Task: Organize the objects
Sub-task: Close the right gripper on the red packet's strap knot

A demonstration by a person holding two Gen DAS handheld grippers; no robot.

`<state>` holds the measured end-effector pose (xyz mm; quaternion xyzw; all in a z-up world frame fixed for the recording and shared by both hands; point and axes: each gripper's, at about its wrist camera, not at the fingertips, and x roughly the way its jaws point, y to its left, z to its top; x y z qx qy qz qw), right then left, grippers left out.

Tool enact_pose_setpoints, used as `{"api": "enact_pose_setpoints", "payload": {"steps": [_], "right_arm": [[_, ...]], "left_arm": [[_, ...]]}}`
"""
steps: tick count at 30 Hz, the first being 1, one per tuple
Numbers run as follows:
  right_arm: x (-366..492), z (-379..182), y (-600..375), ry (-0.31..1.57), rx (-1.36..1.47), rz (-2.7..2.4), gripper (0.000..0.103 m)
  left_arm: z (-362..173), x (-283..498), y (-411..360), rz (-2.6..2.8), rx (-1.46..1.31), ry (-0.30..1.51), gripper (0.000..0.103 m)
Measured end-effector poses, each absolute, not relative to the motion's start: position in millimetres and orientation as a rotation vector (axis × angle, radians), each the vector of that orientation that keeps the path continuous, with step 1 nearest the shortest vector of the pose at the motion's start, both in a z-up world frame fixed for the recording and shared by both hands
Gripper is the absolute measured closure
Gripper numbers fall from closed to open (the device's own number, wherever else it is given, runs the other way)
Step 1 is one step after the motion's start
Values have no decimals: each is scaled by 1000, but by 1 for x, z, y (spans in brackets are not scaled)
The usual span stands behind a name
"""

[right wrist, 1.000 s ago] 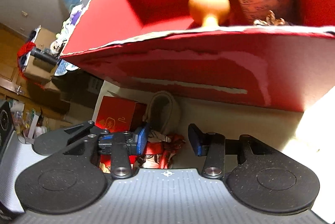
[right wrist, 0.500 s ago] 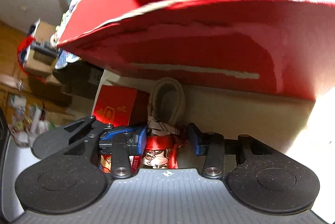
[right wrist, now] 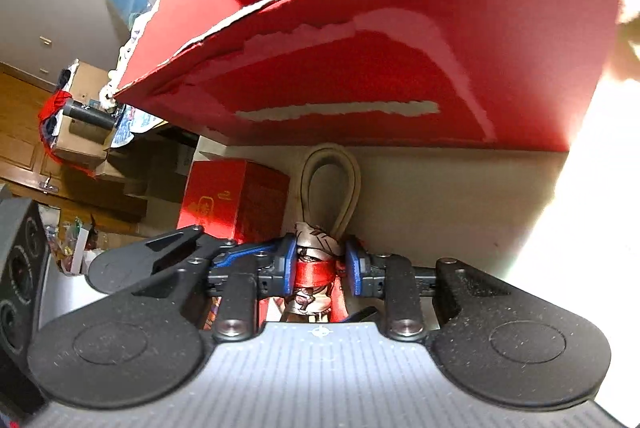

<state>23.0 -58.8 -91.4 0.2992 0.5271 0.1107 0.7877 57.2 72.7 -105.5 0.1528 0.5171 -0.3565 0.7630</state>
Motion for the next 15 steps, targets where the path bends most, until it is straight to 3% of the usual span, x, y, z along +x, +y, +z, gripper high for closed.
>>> {"api": "enact_pose_setpoints", "payload": {"steps": [4, 15], "right_arm": [[14, -86, -63, 1122, 624, 217, 76], [-9, -62, -71, 1026, 590, 180, 76]], "left_arm": [[-103, 55, 70, -805, 338, 1121, 47], [-75, 54, 57, -917, 333, 1057, 49]]}}
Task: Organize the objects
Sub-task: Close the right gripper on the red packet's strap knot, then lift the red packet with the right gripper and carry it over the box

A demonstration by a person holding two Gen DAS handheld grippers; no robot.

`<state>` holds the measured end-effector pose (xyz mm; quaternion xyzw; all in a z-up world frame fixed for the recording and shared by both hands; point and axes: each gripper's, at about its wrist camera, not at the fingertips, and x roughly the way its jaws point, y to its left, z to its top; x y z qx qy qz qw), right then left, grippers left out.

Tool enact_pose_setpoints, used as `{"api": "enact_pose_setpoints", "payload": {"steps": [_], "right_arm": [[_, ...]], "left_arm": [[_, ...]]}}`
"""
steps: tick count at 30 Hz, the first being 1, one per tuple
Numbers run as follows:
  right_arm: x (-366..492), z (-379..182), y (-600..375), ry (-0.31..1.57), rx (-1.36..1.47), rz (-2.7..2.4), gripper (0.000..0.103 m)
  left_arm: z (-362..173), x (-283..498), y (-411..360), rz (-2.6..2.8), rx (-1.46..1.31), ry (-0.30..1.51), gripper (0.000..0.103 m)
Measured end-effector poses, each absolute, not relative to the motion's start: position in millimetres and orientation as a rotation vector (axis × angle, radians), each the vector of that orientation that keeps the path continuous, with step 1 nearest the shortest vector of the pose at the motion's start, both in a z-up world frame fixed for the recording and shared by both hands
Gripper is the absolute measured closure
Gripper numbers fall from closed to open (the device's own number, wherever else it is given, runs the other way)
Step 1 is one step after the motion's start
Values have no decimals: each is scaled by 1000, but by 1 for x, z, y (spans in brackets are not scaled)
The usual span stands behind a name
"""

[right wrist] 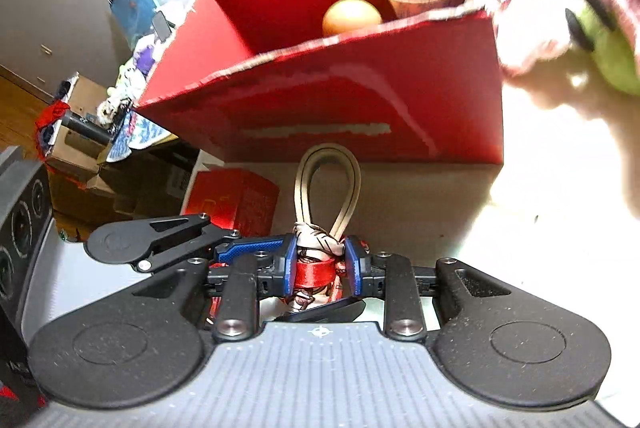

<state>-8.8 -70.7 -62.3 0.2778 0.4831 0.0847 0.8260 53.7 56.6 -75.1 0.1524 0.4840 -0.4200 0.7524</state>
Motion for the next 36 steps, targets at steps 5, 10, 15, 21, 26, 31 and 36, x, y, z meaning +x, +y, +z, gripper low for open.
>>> {"api": "enact_pose_setpoints", "payload": {"steps": [5, 10, 15, 21, 26, 31, 36], "right_arm": [[-16, -45, -71, 971, 553, 179, 76], [-20, -30, -72, 920, 546, 186, 76], [-20, -12, -71, 862, 533, 186, 76], [-14, 14, -79, 780, 500, 200, 76], [3, 42, -80, 675, 442, 214, 76], [28, 62, -78, 585, 400, 222, 76], [53, 64, -77, 552, 379, 223, 76]], "left_arm": [[-55, 43, 57, -953, 319, 1013, 49], [-32, 41, 57, -966, 314, 933, 49], [-9, 40, 59, -981, 304, 861, 49], [18, 51, 61, -981, 280, 770, 49], [49, 70, 62, -947, 259, 672, 49], [71, 93, 63, -898, 237, 601, 49], [74, 115, 61, -855, 216, 591, 49]]}}
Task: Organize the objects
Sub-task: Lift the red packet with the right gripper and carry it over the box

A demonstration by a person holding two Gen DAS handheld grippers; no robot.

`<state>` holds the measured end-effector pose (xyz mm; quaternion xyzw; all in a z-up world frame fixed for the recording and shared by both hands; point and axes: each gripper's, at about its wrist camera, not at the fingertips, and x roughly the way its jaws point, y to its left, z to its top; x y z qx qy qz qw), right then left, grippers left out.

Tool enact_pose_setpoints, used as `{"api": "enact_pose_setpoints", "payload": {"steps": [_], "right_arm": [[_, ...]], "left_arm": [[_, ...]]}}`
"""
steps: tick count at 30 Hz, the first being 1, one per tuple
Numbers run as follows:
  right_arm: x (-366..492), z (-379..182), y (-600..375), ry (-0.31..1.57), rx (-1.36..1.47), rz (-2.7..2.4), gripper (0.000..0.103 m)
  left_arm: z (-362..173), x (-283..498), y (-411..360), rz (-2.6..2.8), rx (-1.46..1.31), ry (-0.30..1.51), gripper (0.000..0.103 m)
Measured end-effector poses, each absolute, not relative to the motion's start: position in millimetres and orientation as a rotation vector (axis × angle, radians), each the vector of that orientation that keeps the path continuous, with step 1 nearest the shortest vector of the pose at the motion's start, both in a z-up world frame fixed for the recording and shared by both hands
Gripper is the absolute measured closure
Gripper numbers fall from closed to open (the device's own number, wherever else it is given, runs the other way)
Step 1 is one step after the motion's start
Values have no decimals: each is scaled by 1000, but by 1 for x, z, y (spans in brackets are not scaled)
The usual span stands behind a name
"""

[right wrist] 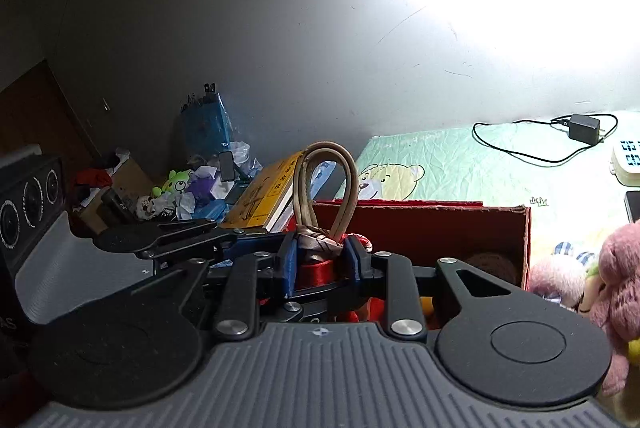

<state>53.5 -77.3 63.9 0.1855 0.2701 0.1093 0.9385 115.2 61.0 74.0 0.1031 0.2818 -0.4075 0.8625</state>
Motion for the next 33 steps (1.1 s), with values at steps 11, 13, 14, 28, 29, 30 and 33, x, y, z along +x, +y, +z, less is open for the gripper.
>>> {"api": "enact_pose_setpoints", "payload": {"steps": [11, 13, 14, 28, 29, 30, 33], "right_arm": [[108, 19, -75, 668, 435, 232, 76], [118, 9, -74, 704, 447, 228, 76], [122, 5, -73, 723, 453, 226, 76], [175, -57, -65, 1068, 532, 164, 75], [177, -61, -66, 1091, 533, 164, 75], [178, -63, -67, 1110, 536, 162, 75], [180, -68, -70, 1150, 555, 140, 75]], "left_arm": [[24, 167, 58, -776, 220, 735, 49], [13, 176, 56, -763, 221, 771, 49], [7, 180, 56, -758, 220, 791, 49], [-58, 217, 42, -683, 305, 1055, 49], [-61, 218, 41, -680, 313, 1068, 49], [-64, 219, 40, -678, 320, 1078, 49], [-64, 221, 38, -676, 333, 1098, 44]]}}
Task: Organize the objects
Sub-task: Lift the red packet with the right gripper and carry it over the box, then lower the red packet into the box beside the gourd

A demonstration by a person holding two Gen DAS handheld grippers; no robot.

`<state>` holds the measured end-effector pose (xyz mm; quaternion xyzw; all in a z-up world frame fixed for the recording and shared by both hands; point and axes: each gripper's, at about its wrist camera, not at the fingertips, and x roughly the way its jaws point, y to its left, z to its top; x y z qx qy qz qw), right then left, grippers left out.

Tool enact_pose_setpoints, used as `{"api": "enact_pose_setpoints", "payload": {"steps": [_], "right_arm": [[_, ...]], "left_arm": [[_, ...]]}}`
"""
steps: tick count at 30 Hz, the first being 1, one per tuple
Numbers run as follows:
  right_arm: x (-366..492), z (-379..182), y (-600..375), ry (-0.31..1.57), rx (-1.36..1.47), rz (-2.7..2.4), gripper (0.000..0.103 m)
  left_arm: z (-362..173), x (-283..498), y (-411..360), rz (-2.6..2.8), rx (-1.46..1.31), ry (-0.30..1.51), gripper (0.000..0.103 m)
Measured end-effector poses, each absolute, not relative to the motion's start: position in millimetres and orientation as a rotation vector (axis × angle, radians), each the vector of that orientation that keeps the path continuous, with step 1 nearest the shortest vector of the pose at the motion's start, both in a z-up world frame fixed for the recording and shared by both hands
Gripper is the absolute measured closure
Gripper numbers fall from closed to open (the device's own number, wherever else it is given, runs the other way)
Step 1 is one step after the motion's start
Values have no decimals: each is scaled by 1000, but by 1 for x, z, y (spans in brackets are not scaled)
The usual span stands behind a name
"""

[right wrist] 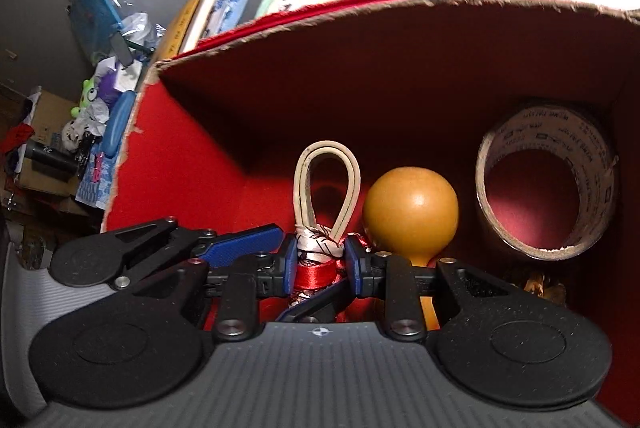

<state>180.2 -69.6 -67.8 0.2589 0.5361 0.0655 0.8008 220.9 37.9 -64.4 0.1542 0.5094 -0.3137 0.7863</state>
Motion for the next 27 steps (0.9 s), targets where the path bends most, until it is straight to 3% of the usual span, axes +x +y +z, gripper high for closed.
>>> {"api": "enact_pose_setpoints", "payload": {"steps": [13, 27], "right_arm": [[165, -69, -75, 1201, 547, 41, 74], [166, -71, -76, 1161, 585, 43, 72]], "left_arm": [[-70, 224, 29, -637, 391, 1142, 32], [-67, 220, 30, -615, 406, 1112, 27]]}}
